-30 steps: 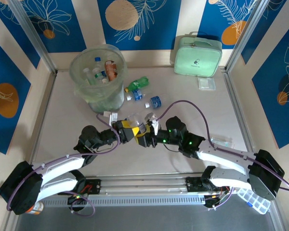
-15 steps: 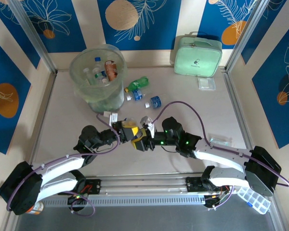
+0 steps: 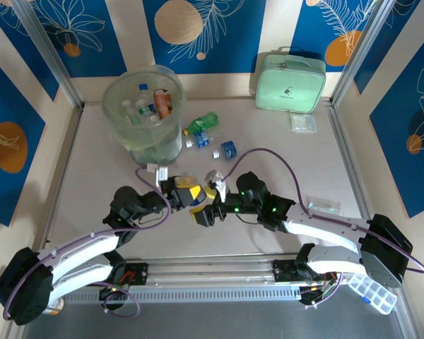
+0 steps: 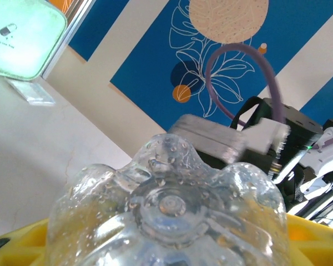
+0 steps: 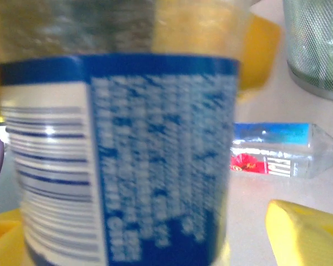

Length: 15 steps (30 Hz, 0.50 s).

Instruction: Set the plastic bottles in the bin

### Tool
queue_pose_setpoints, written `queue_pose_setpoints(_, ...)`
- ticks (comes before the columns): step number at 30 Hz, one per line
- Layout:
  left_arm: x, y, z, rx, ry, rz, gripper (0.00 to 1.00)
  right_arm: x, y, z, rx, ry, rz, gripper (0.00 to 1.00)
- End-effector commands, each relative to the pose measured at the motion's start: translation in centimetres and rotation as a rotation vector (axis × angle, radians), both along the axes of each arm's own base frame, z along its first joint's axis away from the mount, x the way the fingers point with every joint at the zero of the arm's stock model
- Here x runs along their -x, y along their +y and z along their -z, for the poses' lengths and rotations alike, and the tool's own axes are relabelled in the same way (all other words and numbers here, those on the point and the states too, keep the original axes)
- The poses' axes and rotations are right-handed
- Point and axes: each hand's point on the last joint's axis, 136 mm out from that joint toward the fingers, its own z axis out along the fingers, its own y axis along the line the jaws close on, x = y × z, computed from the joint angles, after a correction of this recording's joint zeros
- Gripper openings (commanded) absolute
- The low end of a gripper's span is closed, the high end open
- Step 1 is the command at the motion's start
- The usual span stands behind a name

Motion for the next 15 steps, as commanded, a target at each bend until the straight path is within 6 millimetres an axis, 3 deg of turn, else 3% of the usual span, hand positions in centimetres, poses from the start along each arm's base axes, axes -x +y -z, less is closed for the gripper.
queue_pose_setpoints(1, -0.4, 0.8, -0.9, -0.009, -0.051, -0.07, 0.5, -0.3, -0.3, -1.1, -0.006, -0.045, 0.036, 0.99)
queue_pose_setpoints(4, -1.3, 2.3, -1.1, -0.055, -0.047, -0.178, 0.48, -0.3, -0.8, -1.9, -0.03, -0.09, 0.066, 1.0)
queue_pose_setpoints(8, -3.0, 6.5, -1.9, -0.165, -0.002, -0.441, 0.44, -0.1, -1.8, -3.4, -0.077, -0.159, 0.127, 1.0)
queue_pose_setpoints(12, -4.2, 10.8, -4.1, -0.248, 0.047, -0.67, 0.39, -0.6, -2.9, -4.1, -0.099, -0.201, 0.205, 0.99)
queue_pose_setpoints(15, -5.3, 12.4, -6.5, -0.292, 0.068, -0.776, 0.38, -1.7, -3.6, -3.9, -0.087, -0.203, 0.287, 0.99)
